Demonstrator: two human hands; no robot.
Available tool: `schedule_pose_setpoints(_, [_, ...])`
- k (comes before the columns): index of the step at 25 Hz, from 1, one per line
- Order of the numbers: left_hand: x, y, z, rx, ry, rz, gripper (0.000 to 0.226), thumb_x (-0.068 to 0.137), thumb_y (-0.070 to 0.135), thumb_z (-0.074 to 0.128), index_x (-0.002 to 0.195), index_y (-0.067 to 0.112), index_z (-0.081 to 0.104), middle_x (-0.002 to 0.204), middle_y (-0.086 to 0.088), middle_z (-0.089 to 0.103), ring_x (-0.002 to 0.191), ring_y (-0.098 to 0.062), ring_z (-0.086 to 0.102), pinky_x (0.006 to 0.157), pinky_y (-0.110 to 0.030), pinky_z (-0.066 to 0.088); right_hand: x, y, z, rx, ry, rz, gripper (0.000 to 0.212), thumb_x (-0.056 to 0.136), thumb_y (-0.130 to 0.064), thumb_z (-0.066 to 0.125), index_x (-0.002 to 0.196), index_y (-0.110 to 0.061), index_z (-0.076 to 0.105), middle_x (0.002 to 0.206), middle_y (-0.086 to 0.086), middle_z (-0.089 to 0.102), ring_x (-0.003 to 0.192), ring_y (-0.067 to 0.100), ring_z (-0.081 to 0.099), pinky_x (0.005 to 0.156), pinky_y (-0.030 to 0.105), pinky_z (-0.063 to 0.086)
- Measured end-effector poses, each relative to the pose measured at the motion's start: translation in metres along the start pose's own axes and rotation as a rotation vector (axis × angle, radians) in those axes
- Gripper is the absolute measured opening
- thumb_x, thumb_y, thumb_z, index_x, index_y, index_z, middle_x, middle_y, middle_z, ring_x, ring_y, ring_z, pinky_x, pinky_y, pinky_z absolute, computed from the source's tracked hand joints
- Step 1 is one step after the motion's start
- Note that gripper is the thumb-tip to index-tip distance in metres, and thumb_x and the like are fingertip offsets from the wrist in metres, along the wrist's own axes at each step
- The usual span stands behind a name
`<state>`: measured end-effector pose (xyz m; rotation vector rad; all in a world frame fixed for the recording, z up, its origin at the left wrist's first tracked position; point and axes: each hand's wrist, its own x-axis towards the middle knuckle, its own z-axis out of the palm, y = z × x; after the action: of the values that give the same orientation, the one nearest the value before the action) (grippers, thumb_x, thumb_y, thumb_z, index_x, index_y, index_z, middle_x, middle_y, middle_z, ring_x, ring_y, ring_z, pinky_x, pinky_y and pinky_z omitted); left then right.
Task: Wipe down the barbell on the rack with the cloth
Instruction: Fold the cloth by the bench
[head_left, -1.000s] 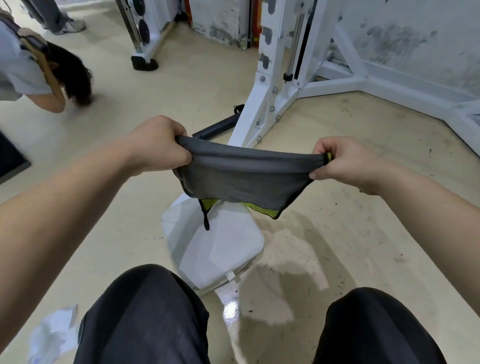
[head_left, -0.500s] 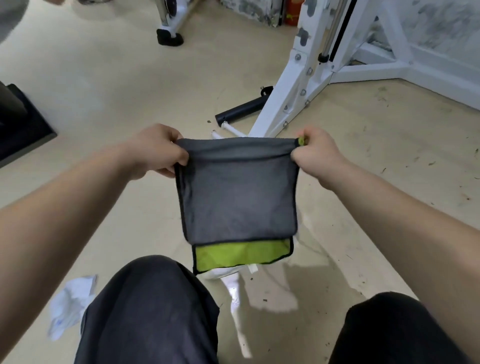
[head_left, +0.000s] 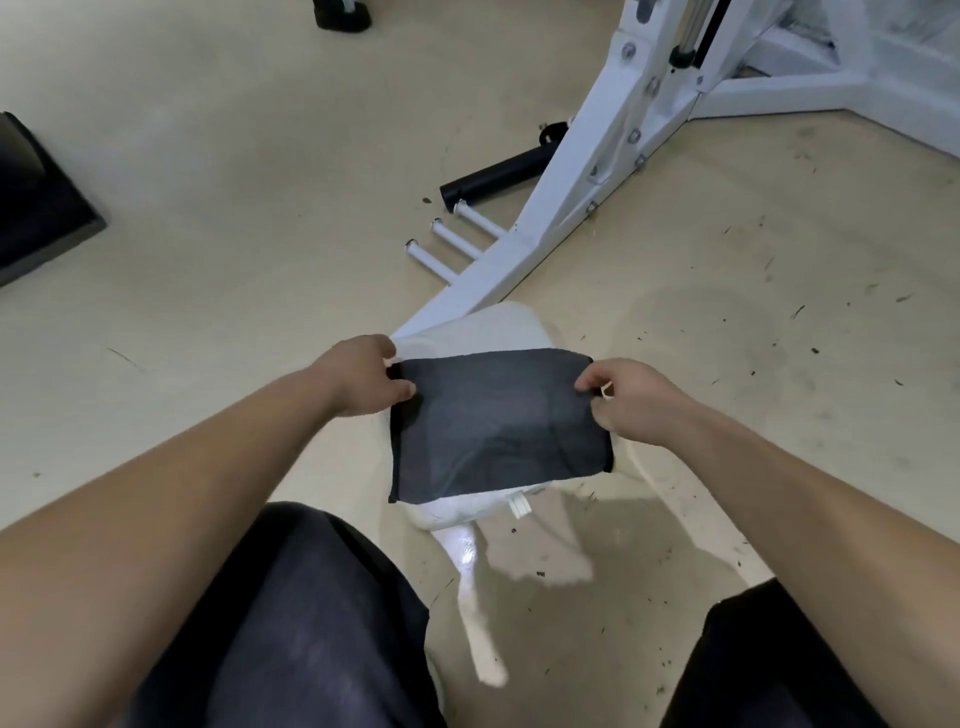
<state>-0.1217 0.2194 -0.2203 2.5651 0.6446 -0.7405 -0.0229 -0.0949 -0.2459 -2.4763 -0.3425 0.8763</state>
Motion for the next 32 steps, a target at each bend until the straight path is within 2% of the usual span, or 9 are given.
schedule_pose_setpoints(4, [0.013,0.001,0.046,-0.141,-0.004,-0.151,0.067,0.076,0.043,0.084,0.131,0.019,0.053,0.132,-0.009,0.05,0.112,-0.031,0.058,0.093,-0.039,0.053,0.016,0.009,0.031,0.128,0.162,0.091,0.045,0.096,-0.029,0.057,0.141,-0.03,0.054,0.139,-0.001,0.049,0.119,0.022,0.055,0.1,0.028,0.042])
schedule_pose_setpoints(6, [0.015,-0.001,0.055,-0.125,0.039,-0.173,0.055,0.075,0.041,0.083,0.119,0.022,0.057,0.127,-0.01,0.046,0.111,-0.033,0.055,0.094,-0.041,0.053,0.016,0.013,0.045,0.235,0.113,0.075,0.046,0.097,-0.027,0.059,0.142,-0.026,0.055,0.143,0.001,0.05,0.129,0.022,0.051,0.107,0.028,0.038])
schedule_pose_setpoints(9, [0.014,0.003,0.054,-0.439,0.085,-0.116,0.025,0.07,0.02,0.074,0.087,0.015,0.056,0.096,-0.006,0.061,0.088,-0.028,0.059,0.075,-0.035,0.053,0.011,0.018,0.05,0.297,0.157,0.034,0.042,0.099,-0.022,0.057,0.141,-0.022,0.057,0.138,-0.006,0.047,0.13,0.017,0.05,0.102,0.021,0.034])
schedule_pose_setpoints(14, [-0.008,0.011,0.016,-0.727,0.154,-0.214,0.012,0.082,0.008,0.065,0.086,0.01,0.053,0.082,-0.013,0.059,0.065,-0.026,0.058,0.052,-0.03,0.052,0.014,0.002,0.049,0.348,0.076,-0.136,0.042,0.102,-0.019,0.049,0.144,-0.02,0.057,0.156,-0.018,0.036,0.138,0.005,0.041,0.114,0.022,0.03])
schedule_pose_setpoints(20, [-0.034,0.064,0.012,-0.759,0.193,-0.047,0.054,0.084,0.011,0.07,0.131,0.022,0.045,0.104,-0.018,0.071,0.07,-0.035,0.075,0.052,-0.041,0.063,0.013,0.001,0.053,0.52,0.14,-0.125,0.032,0.101,-0.014,0.055,0.13,-0.02,0.066,0.129,-0.015,0.055,0.118,0.011,0.057,0.108,0.028,0.045])
schedule_pose_setpoints(23, [-0.029,0.108,0.034,-0.726,0.019,0.07,0.097,0.089,0.023,0.07,0.16,0.039,0.006,0.107,-0.015,0.072,0.075,-0.036,0.077,0.067,-0.045,0.066,0.004,0.009,0.04,0.556,0.19,-0.044,0.033,0.101,-0.022,0.054,0.131,-0.028,0.065,0.125,-0.014,0.059,0.113,0.005,0.056,0.094,0.017,0.042])
schedule_pose_setpoints(25, [-0.025,0.118,0.049,-0.601,-0.039,0.089,0.109,0.086,0.042,0.07,0.161,0.035,-0.009,0.122,-0.013,0.07,0.099,-0.034,0.073,0.085,-0.047,0.063,0.001,0.017,0.037,0.545,0.196,-0.005,0.036,0.101,-0.026,0.054,0.135,-0.029,0.062,0.126,-0.012,0.059,0.117,0.007,0.055,0.098,0.02,0.041])
schedule_pose_setpoints(29, [-0.017,0.112,0.061,-0.576,0.019,0.041,0.051,0.094,0.03,0.066,0.138,0.019,0.042,0.111,0.0,0.068,0.107,-0.029,0.068,0.091,-0.049,0.061,-0.007,0.036,0.034,0.512,0.197,0.055,0.036,0.1,-0.026,0.054,0.135,-0.024,0.063,0.125,-0.006,0.062,0.111,0.011,0.06,0.093,0.022,0.043])
schedule_pose_setpoints(32, [-0.021,0.125,0.06,-0.475,0.142,0.162,0.049,0.096,0.028,0.065,0.142,0.018,0.052,0.114,0.005,0.07,0.11,-0.019,0.064,0.103,-0.038,0.052,-0.016,0.029,0.021,0.521,0.221,0.034,0.024,0.1,-0.021,0.054,0.118,-0.019,0.07,0.101,-0.012,0.067,0.092,0.008,0.062,0.077,0.016,0.044])
